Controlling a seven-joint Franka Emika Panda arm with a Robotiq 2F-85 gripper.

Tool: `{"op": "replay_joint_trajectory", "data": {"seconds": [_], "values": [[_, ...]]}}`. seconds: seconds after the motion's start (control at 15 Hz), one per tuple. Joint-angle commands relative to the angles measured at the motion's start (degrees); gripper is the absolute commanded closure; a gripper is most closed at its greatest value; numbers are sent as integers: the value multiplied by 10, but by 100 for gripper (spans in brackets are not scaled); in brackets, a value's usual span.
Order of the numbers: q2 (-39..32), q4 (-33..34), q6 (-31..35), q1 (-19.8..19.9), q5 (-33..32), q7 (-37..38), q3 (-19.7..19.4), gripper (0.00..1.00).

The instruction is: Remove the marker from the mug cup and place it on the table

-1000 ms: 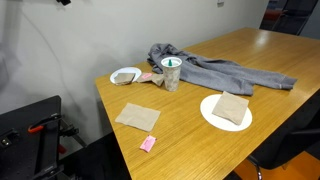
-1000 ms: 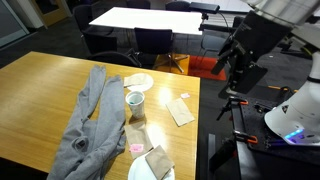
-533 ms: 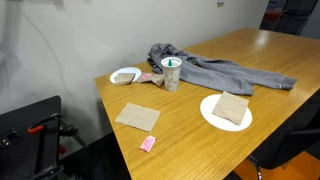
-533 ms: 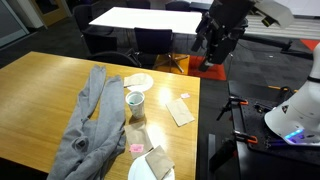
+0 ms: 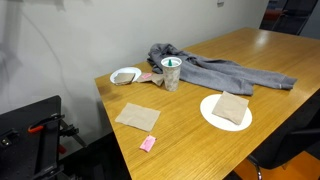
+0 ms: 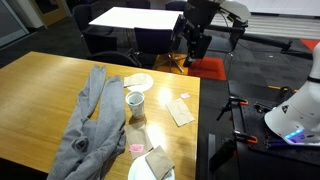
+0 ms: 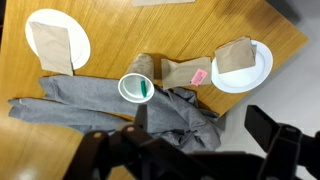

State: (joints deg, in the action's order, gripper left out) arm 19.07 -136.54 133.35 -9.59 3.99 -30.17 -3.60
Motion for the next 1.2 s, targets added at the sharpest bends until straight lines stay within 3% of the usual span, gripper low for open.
{"op": "replay_joint_trajectory", "data": {"seconds": [0.0, 0.4, 1.13], "values": [[-58, 28, 54, -5, 18, -53, -4, 0], [-152, 47, 158, 13, 2, -54, 12, 0], [-253, 113, 148, 60, 3, -58, 43, 0]]}}
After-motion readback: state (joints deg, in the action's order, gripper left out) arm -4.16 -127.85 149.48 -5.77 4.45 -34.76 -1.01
